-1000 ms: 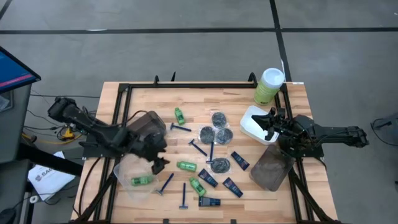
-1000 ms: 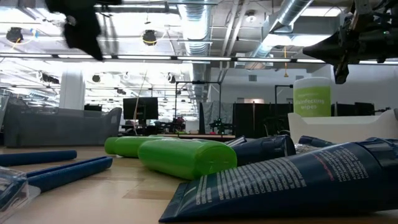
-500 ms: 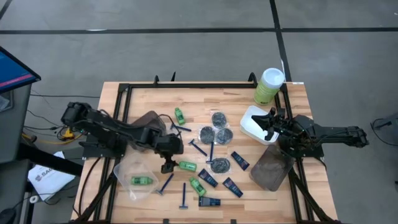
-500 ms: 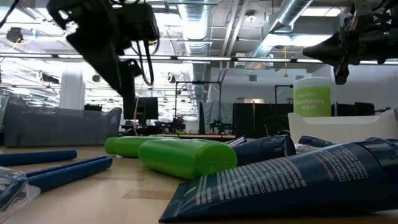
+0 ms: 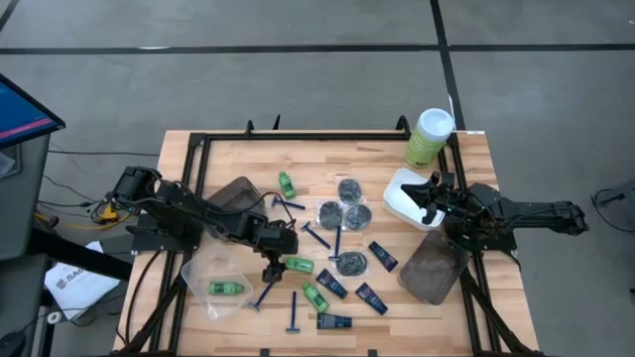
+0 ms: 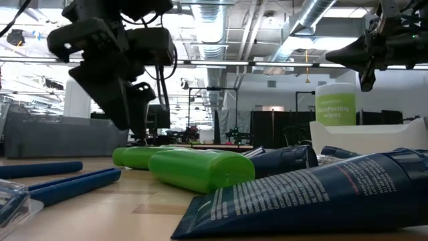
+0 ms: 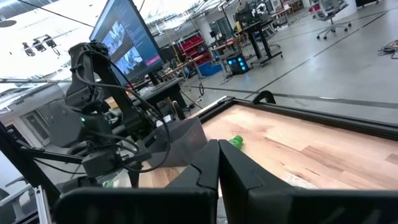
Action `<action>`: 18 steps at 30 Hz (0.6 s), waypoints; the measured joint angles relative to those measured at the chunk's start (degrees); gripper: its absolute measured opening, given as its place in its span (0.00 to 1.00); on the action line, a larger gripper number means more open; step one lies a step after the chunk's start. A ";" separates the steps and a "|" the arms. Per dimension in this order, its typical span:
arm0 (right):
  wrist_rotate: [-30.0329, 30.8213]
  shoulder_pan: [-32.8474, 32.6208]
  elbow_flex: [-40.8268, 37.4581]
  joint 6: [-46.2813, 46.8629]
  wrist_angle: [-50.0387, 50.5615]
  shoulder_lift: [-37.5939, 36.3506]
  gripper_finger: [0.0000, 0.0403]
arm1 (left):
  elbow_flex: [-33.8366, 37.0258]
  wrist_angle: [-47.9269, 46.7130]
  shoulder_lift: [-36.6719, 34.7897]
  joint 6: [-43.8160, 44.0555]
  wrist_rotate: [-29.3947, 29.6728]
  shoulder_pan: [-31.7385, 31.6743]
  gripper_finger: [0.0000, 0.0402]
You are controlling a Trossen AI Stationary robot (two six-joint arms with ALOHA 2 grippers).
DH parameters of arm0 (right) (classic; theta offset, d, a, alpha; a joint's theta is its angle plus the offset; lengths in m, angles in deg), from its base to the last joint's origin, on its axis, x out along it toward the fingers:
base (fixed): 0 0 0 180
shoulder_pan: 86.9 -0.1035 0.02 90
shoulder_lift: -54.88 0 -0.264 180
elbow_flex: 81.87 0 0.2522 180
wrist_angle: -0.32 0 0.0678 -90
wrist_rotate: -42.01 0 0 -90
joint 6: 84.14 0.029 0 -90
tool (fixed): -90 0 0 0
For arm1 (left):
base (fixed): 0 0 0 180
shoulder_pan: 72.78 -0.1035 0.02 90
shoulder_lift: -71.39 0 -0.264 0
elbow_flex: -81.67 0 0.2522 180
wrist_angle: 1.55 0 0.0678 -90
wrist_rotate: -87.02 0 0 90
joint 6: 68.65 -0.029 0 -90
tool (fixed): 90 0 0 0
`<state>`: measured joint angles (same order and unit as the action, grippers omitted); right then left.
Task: Pick & Place Travel size toiletries
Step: Put the green shampoo into the transparent bin
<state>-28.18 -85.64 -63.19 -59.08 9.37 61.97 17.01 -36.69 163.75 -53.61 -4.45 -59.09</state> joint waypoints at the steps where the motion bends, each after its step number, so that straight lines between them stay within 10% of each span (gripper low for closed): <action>1: 0.00 0.00 0.00 -0.02 0.00 0.00 0.00 | 0.52 0.10 0.00 0.21 0.01 0.00 0.68; 18: 0.00 0.00 0.00 -0.02 0.00 0.00 0.00 | 5.50 4.91 0.00 0.23 4.48 0.60 0.68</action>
<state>-28.18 -85.64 -63.19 -59.09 9.37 61.97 22.52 -31.78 163.75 -53.38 0.03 -58.49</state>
